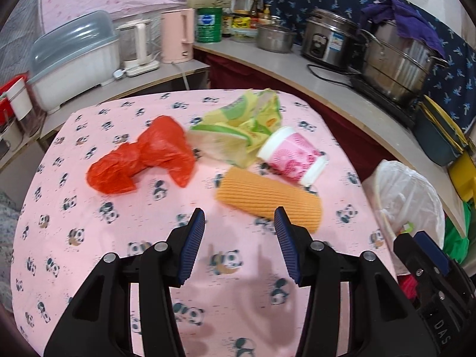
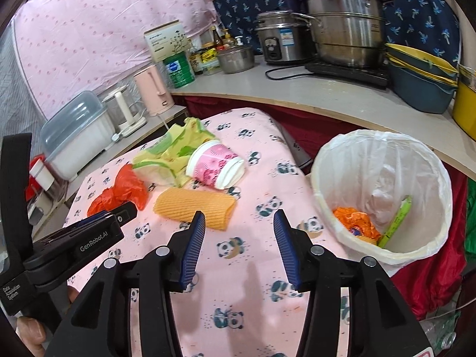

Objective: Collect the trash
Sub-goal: 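Grasp the red plastic bag with the left gripper while the right gripper grasps the foam net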

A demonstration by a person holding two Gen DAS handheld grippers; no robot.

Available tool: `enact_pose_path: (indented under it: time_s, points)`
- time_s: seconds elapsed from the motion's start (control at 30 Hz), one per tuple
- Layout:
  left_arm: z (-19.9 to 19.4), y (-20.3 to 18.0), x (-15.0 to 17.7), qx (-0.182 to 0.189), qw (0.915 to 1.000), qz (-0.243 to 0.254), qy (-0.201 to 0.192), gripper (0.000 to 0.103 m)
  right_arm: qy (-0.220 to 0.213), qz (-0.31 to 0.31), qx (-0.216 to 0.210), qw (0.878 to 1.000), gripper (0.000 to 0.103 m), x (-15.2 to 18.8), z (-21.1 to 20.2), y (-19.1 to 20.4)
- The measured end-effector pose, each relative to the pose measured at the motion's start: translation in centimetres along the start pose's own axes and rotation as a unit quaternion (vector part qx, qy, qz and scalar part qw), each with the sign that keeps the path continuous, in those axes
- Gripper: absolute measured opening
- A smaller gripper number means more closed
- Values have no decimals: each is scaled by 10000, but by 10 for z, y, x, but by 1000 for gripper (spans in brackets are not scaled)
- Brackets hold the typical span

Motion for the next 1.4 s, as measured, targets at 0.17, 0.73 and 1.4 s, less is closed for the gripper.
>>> enact_pose_path:
  time_s: [0.17, 0.73, 1.4]
  points:
    - [-5, 34, 6, -218, 9995, -208, -23, 55, 112, -176, -104, 9997, 51, 6, 8, 22]
    - [-5, 139, -19, -937, 9939, -492, -308, 86, 728, -246, -157, 9969, 57, 8, 78, 63]
    - [77, 168, -44, -577, 9981, 42, 219, 73, 947, -307, -50, 9950, 54, 5, 134, 85]
Point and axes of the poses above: each gripper's, at about its wrist camera, not at the fingertips, and z roughly the way its jaws point, y to its left, x to its underside, the point moved 5 cm from there along z, roughly the way its jaws point, and after that the axes turned 15 degrees about x, right-handed, at the moved point
